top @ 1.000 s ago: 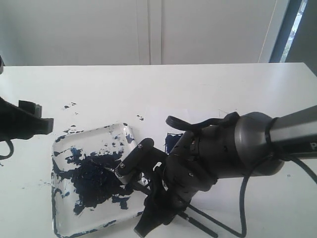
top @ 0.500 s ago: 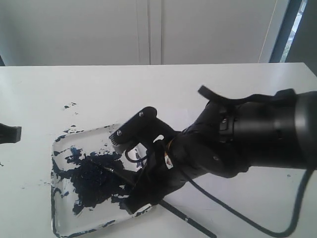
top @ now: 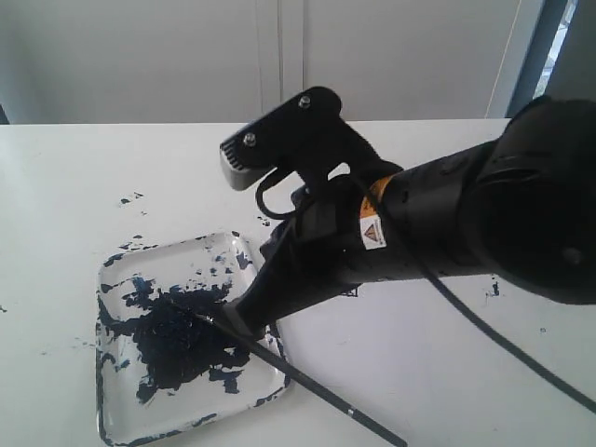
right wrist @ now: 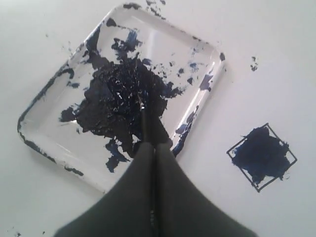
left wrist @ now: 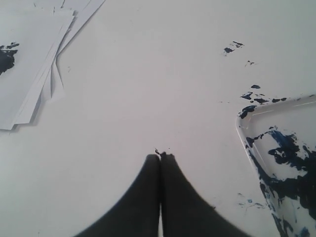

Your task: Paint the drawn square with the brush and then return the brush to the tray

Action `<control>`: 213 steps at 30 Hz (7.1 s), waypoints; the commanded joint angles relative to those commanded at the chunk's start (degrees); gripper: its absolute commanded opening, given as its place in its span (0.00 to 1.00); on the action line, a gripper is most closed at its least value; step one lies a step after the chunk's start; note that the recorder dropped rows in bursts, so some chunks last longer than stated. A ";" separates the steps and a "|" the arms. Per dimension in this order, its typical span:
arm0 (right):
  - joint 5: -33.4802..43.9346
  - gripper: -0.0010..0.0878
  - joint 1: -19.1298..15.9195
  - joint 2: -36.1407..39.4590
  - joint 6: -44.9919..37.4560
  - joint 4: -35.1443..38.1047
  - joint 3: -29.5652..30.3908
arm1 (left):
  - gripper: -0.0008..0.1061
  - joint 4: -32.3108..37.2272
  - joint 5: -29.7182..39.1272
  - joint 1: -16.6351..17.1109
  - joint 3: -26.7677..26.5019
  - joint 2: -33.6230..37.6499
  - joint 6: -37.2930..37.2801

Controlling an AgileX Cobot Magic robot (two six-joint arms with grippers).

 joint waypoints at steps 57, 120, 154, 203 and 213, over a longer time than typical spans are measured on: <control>-9.44 0.01 -6.26 -25.24 0.36 7.57 21.98 | 0.01 0.90 0.88 0.00 9.22 -9.39 -5.87; -9.58 0.01 -55.59 -74.01 0.36 7.57 40.52 | 0.01 0.90 0.90 38.30 9.22 -30.87 -5.76; -0.63 0.01 -55.59 -74.01 0.36 7.57 52.48 | 0.01 0.90 0.90 38.30 9.22 -30.88 -5.65; -0.63 0.01 -55.59 -74.01 0.36 7.57 52.48 | 0.01 -38.43 -52.89 38.30 27.84 -42.85 34.06; -0.63 0.01 -55.59 -74.01 0.36 7.57 52.48 | 0.01 -42.90 -45.11 38.30 27.84 -42.85 48.20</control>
